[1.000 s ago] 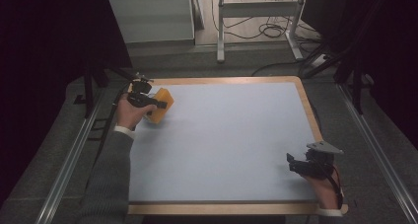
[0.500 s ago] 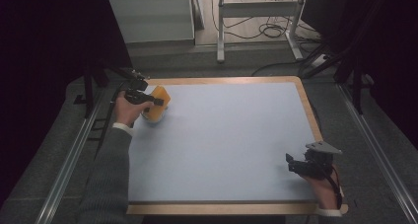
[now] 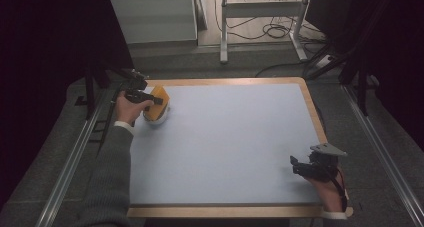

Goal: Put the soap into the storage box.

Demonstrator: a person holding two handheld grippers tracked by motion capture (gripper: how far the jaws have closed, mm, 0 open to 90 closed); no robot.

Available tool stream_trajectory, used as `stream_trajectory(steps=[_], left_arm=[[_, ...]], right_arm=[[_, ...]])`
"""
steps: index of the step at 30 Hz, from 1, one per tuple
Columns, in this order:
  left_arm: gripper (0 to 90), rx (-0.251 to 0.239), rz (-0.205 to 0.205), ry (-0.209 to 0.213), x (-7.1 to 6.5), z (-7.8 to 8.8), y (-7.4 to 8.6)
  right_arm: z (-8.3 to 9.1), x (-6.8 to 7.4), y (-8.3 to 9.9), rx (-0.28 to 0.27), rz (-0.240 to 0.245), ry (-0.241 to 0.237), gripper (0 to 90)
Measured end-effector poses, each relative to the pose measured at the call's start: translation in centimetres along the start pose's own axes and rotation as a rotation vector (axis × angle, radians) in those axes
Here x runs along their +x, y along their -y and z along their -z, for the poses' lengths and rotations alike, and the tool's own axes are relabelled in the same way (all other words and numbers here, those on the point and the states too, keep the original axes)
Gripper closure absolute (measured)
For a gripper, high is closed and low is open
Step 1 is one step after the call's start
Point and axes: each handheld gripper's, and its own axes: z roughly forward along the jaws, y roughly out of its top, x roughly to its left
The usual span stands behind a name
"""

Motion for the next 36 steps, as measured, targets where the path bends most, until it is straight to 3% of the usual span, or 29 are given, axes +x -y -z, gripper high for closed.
stream_trajectory(steps=[17,36], left_arm=[[60.7,-0.001,0.059,-0.030,2.1,-1.5,-0.7],[60.6,0.026,0.081,-0.049,2.6,-3.2,-0.4]], right_arm=[[-0.3,-0.1,0.2,0.010,0.001,0.004,7.8],[-0.2,-0.4,0.2,0.009,-0.008,0.011,7.7]])
